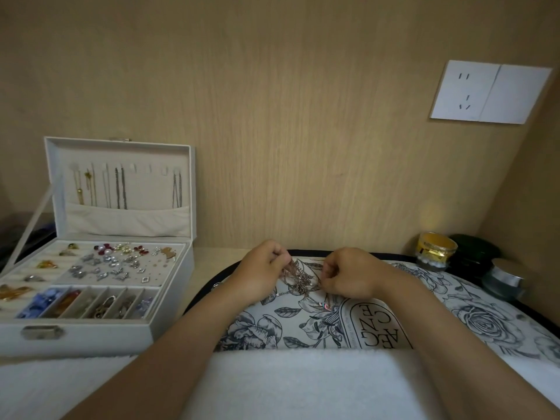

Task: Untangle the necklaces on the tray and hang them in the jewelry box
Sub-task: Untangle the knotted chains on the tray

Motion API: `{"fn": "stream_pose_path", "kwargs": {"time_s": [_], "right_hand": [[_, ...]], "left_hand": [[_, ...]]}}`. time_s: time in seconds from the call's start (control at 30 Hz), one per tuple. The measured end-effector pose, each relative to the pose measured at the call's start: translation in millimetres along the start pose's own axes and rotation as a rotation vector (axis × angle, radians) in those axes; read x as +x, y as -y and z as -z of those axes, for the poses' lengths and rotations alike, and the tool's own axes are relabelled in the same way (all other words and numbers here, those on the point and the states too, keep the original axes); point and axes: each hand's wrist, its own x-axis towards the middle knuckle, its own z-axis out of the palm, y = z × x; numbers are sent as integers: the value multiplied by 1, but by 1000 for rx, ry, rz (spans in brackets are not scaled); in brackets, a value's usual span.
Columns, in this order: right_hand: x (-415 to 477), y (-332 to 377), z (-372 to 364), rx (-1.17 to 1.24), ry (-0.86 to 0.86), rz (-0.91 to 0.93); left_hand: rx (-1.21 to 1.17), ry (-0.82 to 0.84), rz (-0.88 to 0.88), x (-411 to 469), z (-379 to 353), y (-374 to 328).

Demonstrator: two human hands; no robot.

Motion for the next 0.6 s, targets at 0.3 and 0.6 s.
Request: {"fn": "stream_pose_path", "kwargs": {"time_s": [0.3, 0.6], "right_hand": [[-1, 16, -7, 507, 45, 103], [4, 11, -9, 977, -30, 133]], "left_hand": [[-360, 46, 72, -5, -5, -15], [-509, 145, 166, -3, 5, -18]]}}
